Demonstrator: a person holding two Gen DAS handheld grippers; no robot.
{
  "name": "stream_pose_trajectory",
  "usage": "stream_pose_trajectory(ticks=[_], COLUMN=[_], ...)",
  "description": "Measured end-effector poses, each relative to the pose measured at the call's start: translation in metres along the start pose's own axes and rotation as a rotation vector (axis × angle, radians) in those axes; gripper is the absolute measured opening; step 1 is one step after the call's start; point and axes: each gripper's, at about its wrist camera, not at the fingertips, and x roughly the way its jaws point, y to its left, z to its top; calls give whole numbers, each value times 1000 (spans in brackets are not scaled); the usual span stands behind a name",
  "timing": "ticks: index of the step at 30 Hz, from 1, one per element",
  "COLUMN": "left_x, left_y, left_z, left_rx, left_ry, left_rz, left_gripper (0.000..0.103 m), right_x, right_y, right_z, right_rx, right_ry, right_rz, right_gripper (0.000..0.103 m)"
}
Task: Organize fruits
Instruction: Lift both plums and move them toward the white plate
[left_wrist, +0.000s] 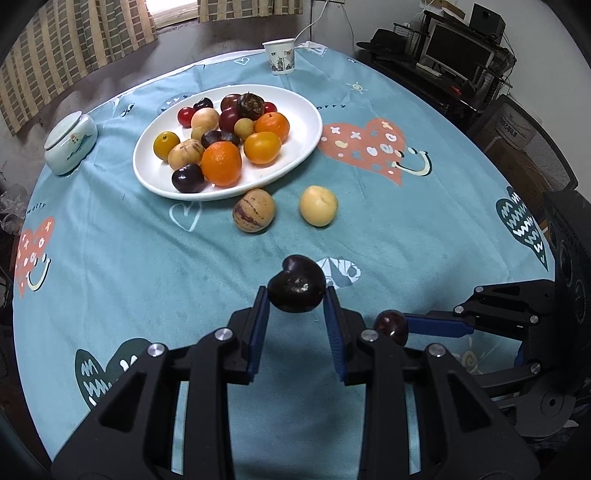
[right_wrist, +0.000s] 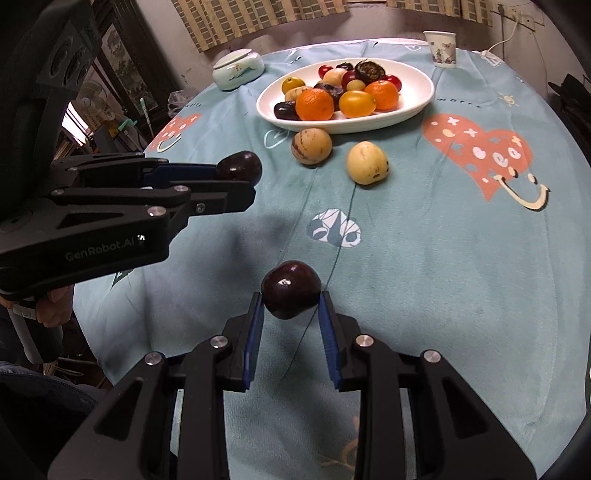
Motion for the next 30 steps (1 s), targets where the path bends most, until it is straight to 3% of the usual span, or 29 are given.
stream_pose_trajectory(ticks=[14, 30], left_x=[23, 37], left_y=[28, 39], left_z=[19, 14], left_rx=[-73, -107], left_ry=[23, 60], left_rz=[3, 7], left_gripper=[31, 31], right_x=[28, 40], right_y=[-5, -7], right_z=[32, 37], right_rx=[-54, -68], right_ry=[53, 92], right_rz=[61, 87], right_gripper=[30, 30])
